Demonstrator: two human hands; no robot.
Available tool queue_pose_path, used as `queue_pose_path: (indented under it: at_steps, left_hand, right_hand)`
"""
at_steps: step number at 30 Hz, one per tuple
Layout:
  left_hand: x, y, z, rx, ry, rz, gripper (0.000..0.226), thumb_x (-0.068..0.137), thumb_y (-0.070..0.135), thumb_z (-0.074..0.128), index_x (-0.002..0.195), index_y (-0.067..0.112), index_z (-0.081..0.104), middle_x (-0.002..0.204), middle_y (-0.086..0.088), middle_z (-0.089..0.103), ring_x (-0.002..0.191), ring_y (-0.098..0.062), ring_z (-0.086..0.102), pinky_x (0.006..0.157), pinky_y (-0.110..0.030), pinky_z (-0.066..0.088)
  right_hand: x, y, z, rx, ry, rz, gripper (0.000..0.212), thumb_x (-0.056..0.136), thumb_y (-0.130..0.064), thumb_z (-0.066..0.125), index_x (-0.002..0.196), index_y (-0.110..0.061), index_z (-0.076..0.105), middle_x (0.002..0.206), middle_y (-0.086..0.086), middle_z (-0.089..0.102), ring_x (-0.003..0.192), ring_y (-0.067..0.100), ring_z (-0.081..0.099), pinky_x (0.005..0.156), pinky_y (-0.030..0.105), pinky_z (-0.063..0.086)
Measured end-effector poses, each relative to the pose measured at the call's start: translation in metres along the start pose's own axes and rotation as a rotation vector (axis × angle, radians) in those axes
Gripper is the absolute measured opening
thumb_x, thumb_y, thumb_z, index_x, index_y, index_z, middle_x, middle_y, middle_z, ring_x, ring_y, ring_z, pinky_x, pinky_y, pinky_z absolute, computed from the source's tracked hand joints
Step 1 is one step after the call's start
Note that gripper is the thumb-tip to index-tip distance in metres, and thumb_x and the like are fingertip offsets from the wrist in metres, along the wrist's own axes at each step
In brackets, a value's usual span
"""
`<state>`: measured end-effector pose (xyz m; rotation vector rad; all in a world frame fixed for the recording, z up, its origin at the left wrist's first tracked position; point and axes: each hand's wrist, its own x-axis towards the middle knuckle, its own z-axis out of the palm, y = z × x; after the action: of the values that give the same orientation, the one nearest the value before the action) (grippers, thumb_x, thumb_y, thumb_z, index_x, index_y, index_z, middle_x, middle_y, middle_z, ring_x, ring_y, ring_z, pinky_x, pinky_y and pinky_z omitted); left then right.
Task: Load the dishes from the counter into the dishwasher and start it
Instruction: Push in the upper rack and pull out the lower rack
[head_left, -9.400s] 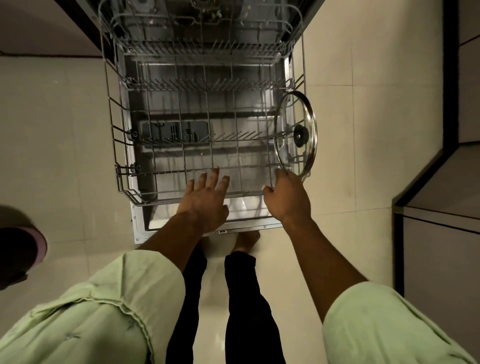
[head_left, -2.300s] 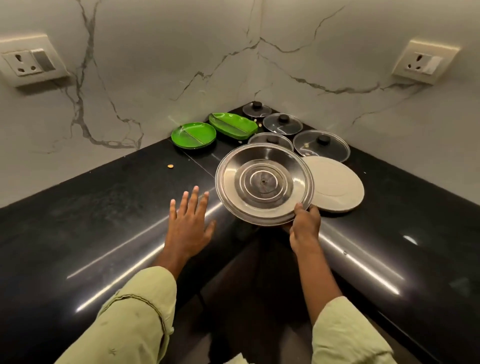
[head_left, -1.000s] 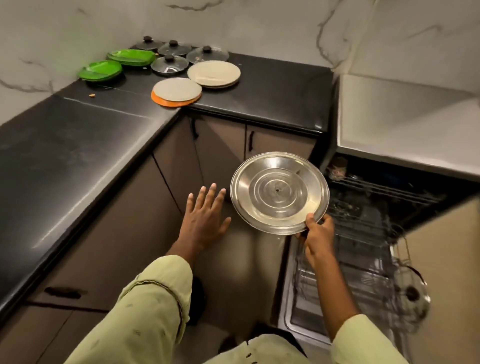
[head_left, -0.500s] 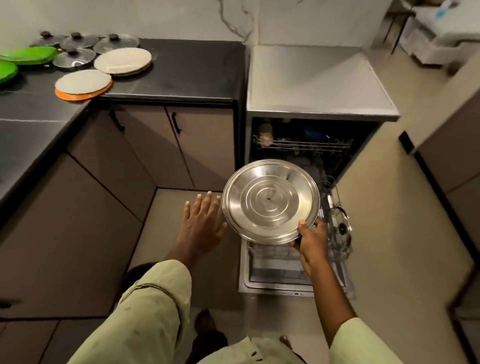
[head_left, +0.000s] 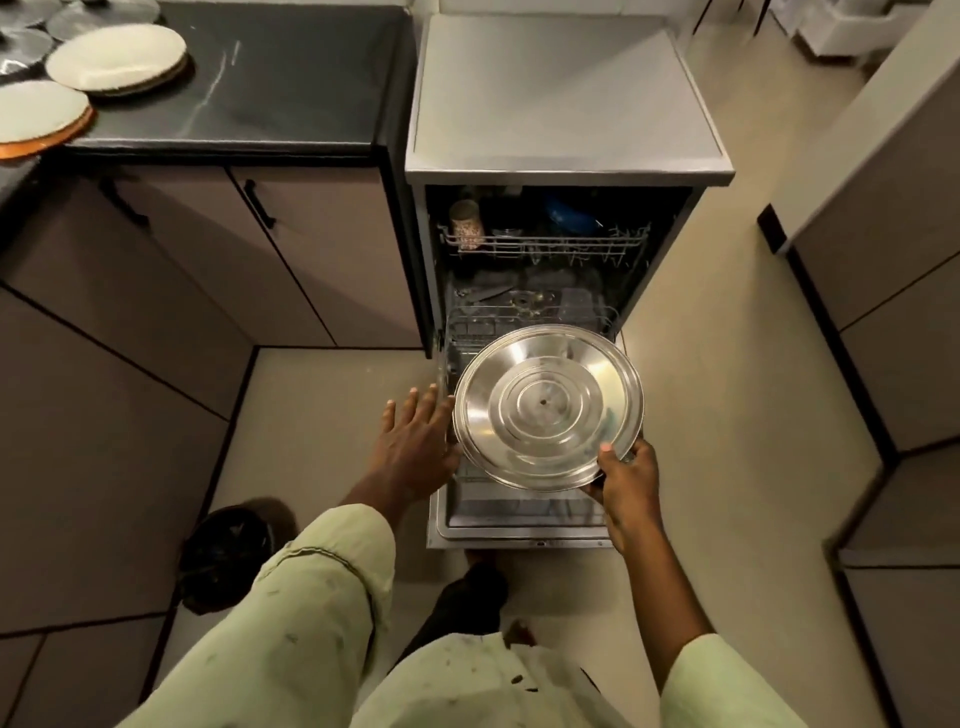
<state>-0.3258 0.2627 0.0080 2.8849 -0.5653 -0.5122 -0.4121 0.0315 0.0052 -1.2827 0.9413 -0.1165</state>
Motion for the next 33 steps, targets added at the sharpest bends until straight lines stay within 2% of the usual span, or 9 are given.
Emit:
queue_pose_path:
  at_steps: [4,8,10,15,18,20,22,26,33]
  left_hand:
    - [0.044,0.019,0.009,-0.018,-0.084,0.045,0.071,0.099,0.044,0.047,0.158,0.021,0.014,0.166,-0.008,0.006,0.153,-0.03,0.003,0.122,-0.051,0.003]
    - [0.102,0.039,0.012,-0.032,-0.133,0.108,0.07,0.099,0.042,0.047,0.158,0.023,0.015,0.166,-0.005,0.007,0.153,-0.028,0.004,0.121,-0.049,0.003]
    - [0.128,0.049,0.012,-0.021,-0.164,0.157,0.069,0.1,0.042,0.046,0.158,0.022,0.014,0.166,-0.005,0.007,0.153,-0.028,0.003,0.121,-0.05,0.002]
    - [0.191,0.063,0.021,0.028,-0.249,0.249,0.064,0.102,0.041,0.042,0.158,0.024,0.014,0.167,-0.006,0.004,0.153,-0.028,0.0,0.121,-0.05,-0.001]
    - [0.229,0.068,0.027,0.049,-0.314,0.281,0.062,0.104,0.039,0.038,0.158,0.023,0.011,0.167,-0.007,0.0,0.153,-0.029,-0.004,0.12,-0.05,-0.003]
    - [0.253,0.068,0.036,0.082,-0.366,0.292,0.063,0.105,0.039,0.037,0.158,0.022,0.008,0.166,-0.008,-0.003,0.153,-0.029,-0.007,0.121,-0.05,-0.004]
    - [0.285,0.069,0.054,0.108,-0.403,0.283,0.064,0.105,0.04,0.037,0.159,0.021,0.007,0.166,-0.008,-0.004,0.152,-0.028,-0.007,0.121,-0.05,-0.004]
    - [0.347,0.075,0.103,0.139,-0.469,0.29,0.063,0.105,0.037,0.036,0.159,0.022,0.007,0.166,-0.007,-0.004,0.152,-0.029,-0.008,0.122,-0.052,-0.004]
    - [0.454,0.089,0.225,0.242,-0.504,0.243,0.073,0.103,0.042,0.038,0.159,0.021,-0.005,0.166,-0.008,-0.011,0.153,-0.029,-0.006,0.123,-0.049,0.002]
  right_hand:
    - [0.027,-0.004,-0.014,-0.058,0.05,0.015,0.03,0.098,-0.007,0.054,0.127,-0.011,0.05,0.115,0.011,0.063,0.096,0.025,0.065,0.078,0.046,0.058]
    - [0.063,-0.016,-0.024,-0.136,0.079,0.02,0.015,0.099,-0.004,0.052,0.106,-0.018,0.053,0.104,0.009,0.062,0.084,0.021,0.063,0.069,0.042,0.057]
    - [0.08,-0.017,-0.03,-0.153,0.11,0.059,0.018,0.099,-0.007,0.053,0.116,-0.012,0.048,0.111,0.017,0.06,0.085,0.025,0.063,0.064,0.037,0.055]
    - [0.116,-0.014,-0.031,-0.17,0.18,0.127,0.032,0.098,-0.01,0.056,0.128,-0.011,0.045,0.116,0.016,0.059,0.099,0.032,0.064,0.072,0.042,0.057]
    - [0.146,-0.014,-0.03,-0.193,0.234,0.126,0.025,0.098,-0.01,0.055,0.12,-0.017,0.048,0.111,0.014,0.061,0.096,0.032,0.065,0.076,0.046,0.058]
    - [0.166,-0.016,-0.026,-0.241,0.258,0.105,0.023,0.096,-0.015,0.058,0.109,-0.032,0.051,0.109,0.013,0.063,0.095,0.033,0.066,0.081,0.053,0.057]
    - [0.196,-0.017,-0.023,-0.287,0.266,0.087,0.027,0.092,-0.021,0.061,0.099,-0.045,0.051,0.106,0.012,0.066,0.093,0.032,0.067,0.081,0.057,0.056]
    - [0.268,-0.019,-0.014,-0.346,0.189,0.031,0.029,0.093,-0.012,0.061,0.112,-0.029,0.049,0.097,0.011,0.068,0.082,0.028,0.07,0.071,0.051,0.06]
    - [0.396,-0.008,-0.003,-0.585,0.171,-0.163,0.023,0.093,-0.016,0.06,0.107,-0.028,0.046,0.074,0.002,0.066,0.066,0.023,0.068,0.068,0.051,0.059]
